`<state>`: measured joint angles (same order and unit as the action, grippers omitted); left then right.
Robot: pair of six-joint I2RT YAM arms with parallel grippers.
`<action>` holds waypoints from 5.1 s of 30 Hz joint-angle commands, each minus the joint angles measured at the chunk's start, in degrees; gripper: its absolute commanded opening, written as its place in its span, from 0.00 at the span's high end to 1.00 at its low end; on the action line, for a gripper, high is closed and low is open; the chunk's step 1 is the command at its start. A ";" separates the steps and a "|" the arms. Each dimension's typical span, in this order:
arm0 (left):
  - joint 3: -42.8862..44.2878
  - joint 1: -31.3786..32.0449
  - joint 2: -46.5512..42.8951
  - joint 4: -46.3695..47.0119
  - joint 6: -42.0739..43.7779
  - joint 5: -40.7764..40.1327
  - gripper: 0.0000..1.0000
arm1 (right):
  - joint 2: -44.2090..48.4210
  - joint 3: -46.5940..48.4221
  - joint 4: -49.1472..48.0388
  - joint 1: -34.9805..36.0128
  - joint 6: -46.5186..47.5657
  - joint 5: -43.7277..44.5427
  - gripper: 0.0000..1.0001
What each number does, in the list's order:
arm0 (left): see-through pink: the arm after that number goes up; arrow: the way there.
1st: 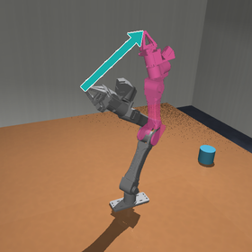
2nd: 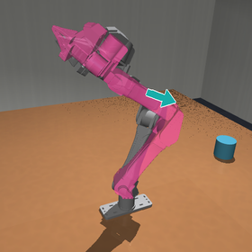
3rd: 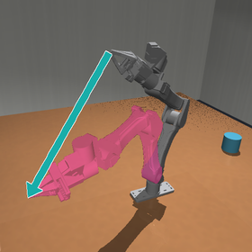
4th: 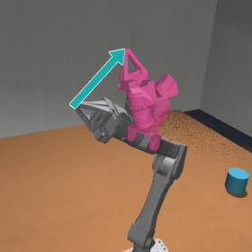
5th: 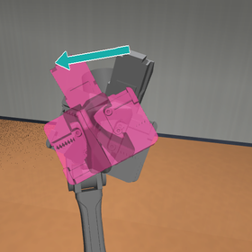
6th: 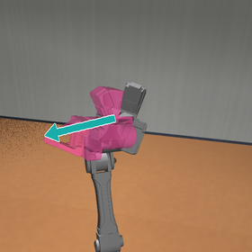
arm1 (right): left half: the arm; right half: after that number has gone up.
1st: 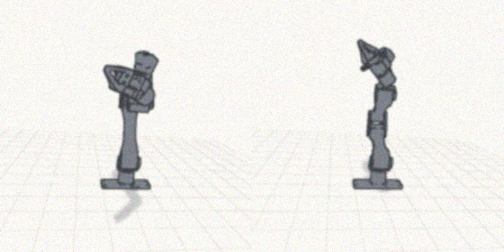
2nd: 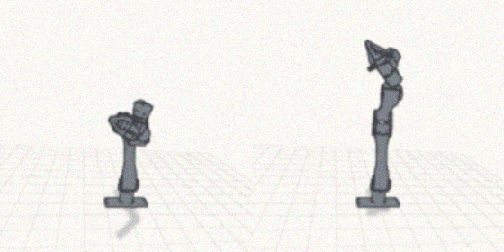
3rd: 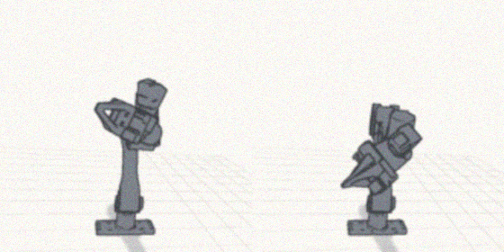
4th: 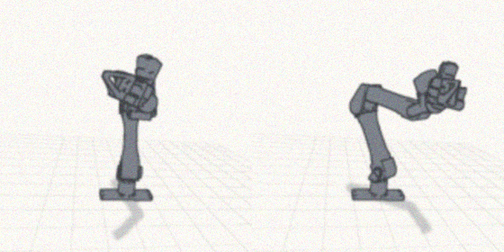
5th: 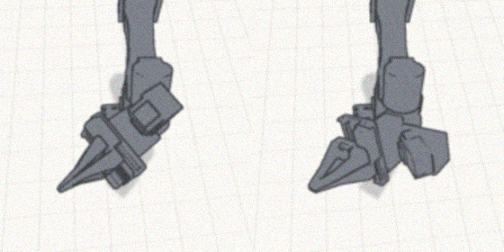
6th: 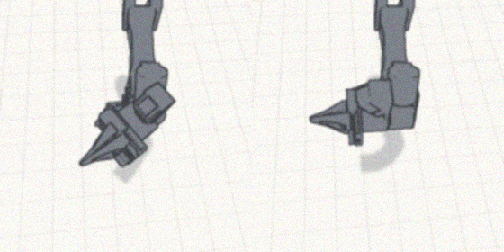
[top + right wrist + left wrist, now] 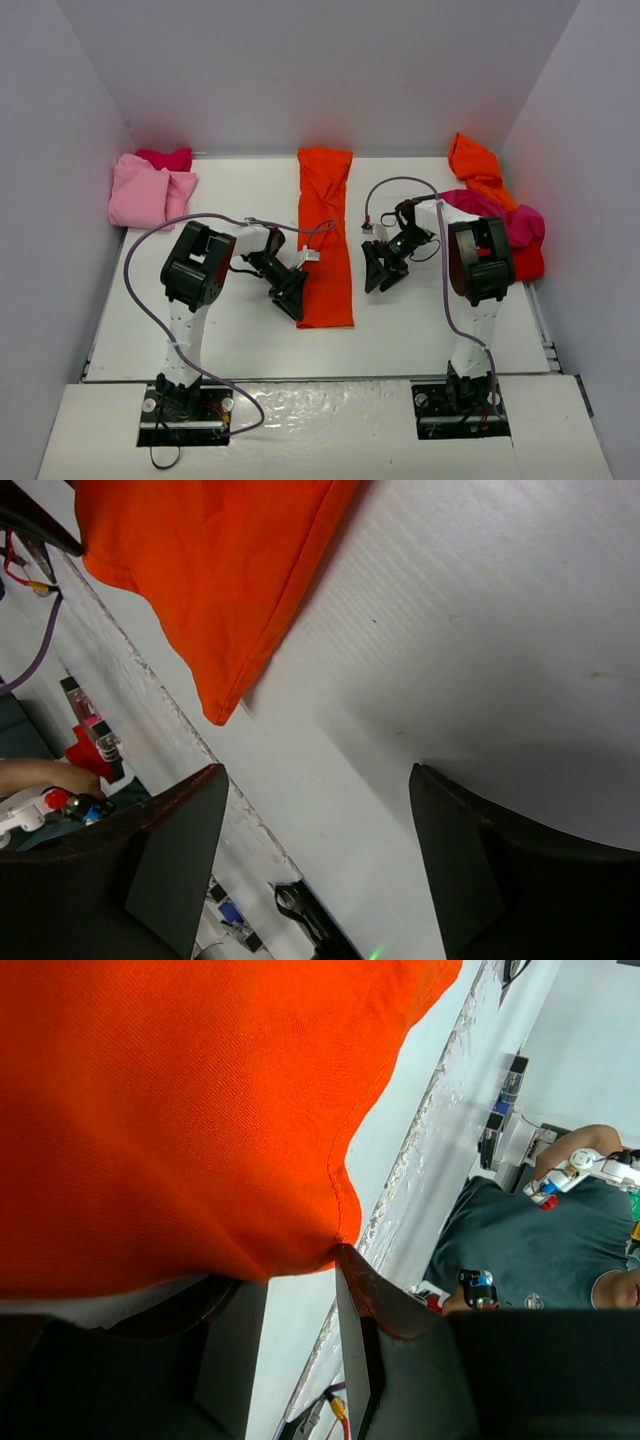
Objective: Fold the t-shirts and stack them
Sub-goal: Grab the bottom of the folded rectangular tshirt with both arms, then fold the folded rectangular tshirt in 1/3 of the way
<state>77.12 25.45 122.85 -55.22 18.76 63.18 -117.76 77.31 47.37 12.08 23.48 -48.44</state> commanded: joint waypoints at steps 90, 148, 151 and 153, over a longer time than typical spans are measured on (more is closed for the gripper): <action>3.71 -1.34 -1.74 -8.95 8.63 1.96 1.00 | -2.71 -7.79 -5.68 15.52 -2.85 -4.77 1.00; 55.60 -8.96 7.92 -39.52 20.73 -3.61 1.00 | -5.40 31.23 4.78 4.62 4.09 -9.55 1.00; 59.78 -9.46 10.72 -39.61 19.56 -4.46 1.00 | -7.29 33.85 4.40 4.62 3.25 -8.96 1.00; 60.40 -9.76 11.98 -39.56 19.72 -4.41 1.00 | -8.38 35.16 4.13 4.78 2.86 -8.69 1.00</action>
<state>133.16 16.47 133.74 -76.10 39.96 59.03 -124.90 107.89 50.63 16.80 27.75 -57.35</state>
